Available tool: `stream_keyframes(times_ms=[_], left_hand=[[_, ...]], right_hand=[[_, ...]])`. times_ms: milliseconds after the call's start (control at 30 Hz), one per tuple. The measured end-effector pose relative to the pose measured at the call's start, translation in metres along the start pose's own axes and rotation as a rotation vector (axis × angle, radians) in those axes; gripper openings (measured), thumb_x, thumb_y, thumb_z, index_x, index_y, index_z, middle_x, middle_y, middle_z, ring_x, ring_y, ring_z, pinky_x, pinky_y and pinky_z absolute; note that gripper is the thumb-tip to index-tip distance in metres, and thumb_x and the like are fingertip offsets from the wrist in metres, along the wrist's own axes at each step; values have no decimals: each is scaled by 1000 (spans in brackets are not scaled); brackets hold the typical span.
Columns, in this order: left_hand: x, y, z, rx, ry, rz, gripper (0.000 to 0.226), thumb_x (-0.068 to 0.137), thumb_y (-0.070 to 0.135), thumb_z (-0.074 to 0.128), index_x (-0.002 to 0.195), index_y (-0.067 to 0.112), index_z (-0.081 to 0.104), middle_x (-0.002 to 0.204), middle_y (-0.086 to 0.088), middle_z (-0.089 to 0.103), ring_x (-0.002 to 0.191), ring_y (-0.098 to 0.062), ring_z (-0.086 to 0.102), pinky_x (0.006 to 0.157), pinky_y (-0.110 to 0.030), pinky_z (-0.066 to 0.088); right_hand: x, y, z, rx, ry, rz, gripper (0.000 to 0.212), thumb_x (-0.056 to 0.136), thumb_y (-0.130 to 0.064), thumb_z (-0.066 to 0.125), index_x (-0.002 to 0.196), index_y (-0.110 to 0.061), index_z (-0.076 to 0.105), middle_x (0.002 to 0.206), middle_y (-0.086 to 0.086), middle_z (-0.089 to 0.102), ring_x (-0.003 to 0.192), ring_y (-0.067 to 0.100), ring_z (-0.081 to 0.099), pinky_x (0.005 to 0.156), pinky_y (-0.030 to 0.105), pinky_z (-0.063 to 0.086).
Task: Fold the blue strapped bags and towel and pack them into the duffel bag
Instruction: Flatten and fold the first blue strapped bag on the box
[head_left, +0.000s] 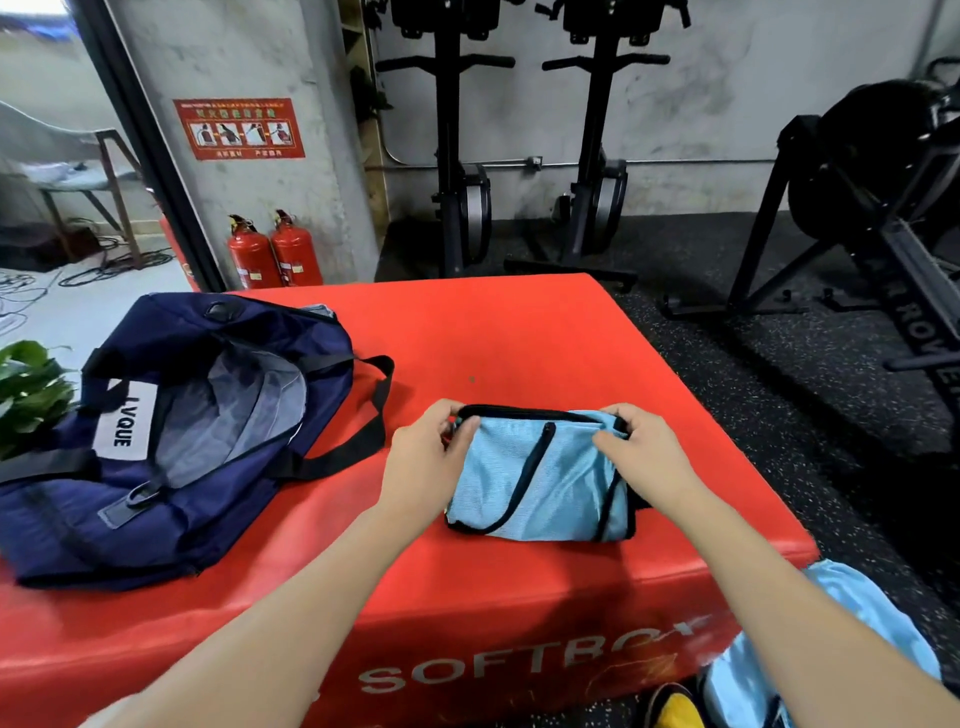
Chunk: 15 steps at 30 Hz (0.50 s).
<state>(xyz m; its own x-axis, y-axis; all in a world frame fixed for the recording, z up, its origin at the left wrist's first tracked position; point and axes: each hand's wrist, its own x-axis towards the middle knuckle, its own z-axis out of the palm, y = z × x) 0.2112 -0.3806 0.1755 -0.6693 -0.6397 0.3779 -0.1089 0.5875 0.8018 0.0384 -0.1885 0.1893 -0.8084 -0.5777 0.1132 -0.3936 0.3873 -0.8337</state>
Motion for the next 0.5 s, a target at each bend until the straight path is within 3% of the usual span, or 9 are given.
stream_keyframes(times_ms=[233,400,500], left_hand=[[41,-32,23,175,4,-63,15,98,33,60,90,21,60,56,2,51,53,-14,47,57,-39,41],[54,-54,30,283,-109,-132,13,97,33,61,88,25,59,56,4,57,57,-17,55,60,-38,47],[57,-57,30,340,-134,-184,12,95,37,62,89,28,57,63,6,60,74,-24,60,65,-38,50]], right_hand=[[45,11,16,-194,-100,14,27,95,-14,60,121,-20,64,107,-2,67,89,22,62,73,27,39],[60,24,20,-308,-147,-2,26,95,-20,65,121,-18,67,107,-3,67,93,17,60,73,17,33],[62,28,21,-335,-111,-42,28,95,-24,66,122,-21,65,112,-1,70,101,19,63,80,20,37]])
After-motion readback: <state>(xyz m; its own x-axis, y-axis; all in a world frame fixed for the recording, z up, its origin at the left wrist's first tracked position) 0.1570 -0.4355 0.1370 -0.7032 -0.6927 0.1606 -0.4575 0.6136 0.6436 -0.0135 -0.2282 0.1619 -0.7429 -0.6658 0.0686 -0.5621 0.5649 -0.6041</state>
